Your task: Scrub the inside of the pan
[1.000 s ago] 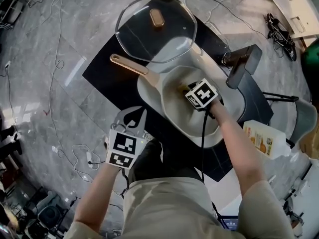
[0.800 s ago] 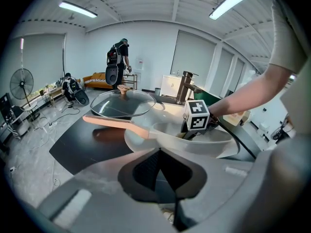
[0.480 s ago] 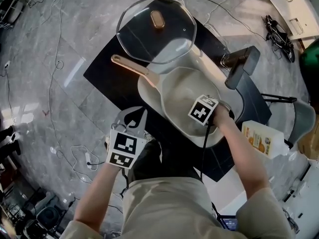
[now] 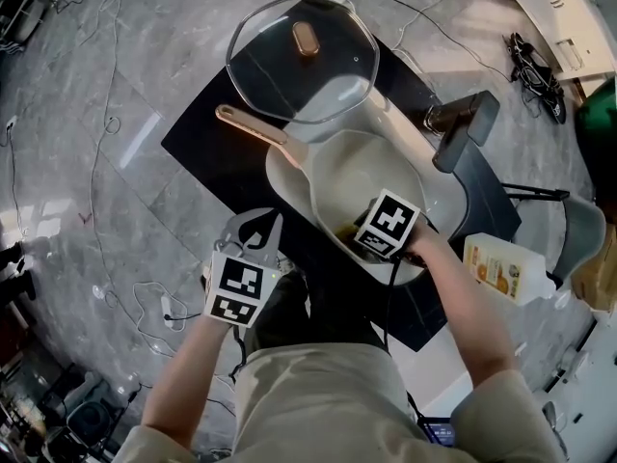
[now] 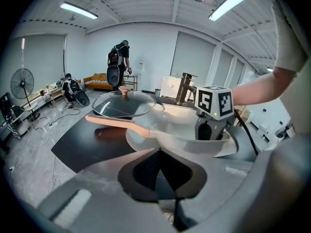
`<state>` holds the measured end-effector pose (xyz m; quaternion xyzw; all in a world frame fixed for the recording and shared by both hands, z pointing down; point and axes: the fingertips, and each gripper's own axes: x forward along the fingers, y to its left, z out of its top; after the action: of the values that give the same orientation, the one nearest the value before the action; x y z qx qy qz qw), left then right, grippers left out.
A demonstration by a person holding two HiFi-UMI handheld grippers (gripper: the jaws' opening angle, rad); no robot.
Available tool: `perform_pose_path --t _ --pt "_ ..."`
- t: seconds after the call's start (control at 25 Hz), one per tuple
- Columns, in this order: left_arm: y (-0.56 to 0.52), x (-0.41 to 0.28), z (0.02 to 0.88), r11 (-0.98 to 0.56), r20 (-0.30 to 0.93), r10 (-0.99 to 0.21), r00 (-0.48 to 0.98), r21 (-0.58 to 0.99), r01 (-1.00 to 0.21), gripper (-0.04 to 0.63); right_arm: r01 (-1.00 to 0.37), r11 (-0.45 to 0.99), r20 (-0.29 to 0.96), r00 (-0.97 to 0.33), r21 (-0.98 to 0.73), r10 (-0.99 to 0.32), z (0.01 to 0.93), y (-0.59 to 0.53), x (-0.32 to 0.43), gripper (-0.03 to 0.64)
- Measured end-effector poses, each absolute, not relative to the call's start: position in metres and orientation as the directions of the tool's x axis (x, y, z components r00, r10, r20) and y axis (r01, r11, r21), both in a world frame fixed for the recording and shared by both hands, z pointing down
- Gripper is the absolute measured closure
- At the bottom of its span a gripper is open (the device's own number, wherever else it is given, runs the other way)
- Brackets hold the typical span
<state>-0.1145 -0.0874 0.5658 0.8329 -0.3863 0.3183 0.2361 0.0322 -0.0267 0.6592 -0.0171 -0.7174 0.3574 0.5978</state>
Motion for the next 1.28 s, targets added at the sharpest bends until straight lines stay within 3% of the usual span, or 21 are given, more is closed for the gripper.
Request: perform_pose_path --t 0.32,0.64,0.8,0.92,1.04,1.28 --pt "-0.087 -0.114 0.562 -0.589 0.710 -0.501 0.494 0.138 -0.796 0.594 -0.497 0.655 0.801 -0.515 -0.569 0.305 0.671 -0.074 0.000 0.512" --pt "-0.080 -0.117 0.562 -0.578 0.714 -0.510 0.479 0.128 -0.806 0.594 -0.649 0.535 0.798 -0.597 -0.541 0.082 0.691 -0.115 0.010 0.512" --pt "-0.076 -0.114 0.557 -0.577 0.709 -0.518 0.479 0.124 -0.807 0.594 -0.737 0.509 0.870 -0.489 -0.445 0.052 0.708 -0.125 0.047 0.514" --pt "-0.072 -0.112 0.552 -0.579 0.708 -0.521 0.477 0.118 -0.807 0.594 -0.744 0.609 0.951 -0.304 -0.277 0.061 0.717 -0.122 0.081 0.514" --pt "-0.068 -0.109 0.548 -0.579 0.709 -0.524 0.472 0.110 -0.808 0.594 -0.683 0.726 0.989 -0.143 -0.080 -0.025 0.715 -0.127 0.109 0.514" --pt "-0.053 -0.112 0.534 -0.567 0.708 -0.542 0.453 0.090 -0.819 0.594 -0.686 0.727 0.961 -0.221 -0.032 -0.167 0.661 -0.122 0.105 0.514"
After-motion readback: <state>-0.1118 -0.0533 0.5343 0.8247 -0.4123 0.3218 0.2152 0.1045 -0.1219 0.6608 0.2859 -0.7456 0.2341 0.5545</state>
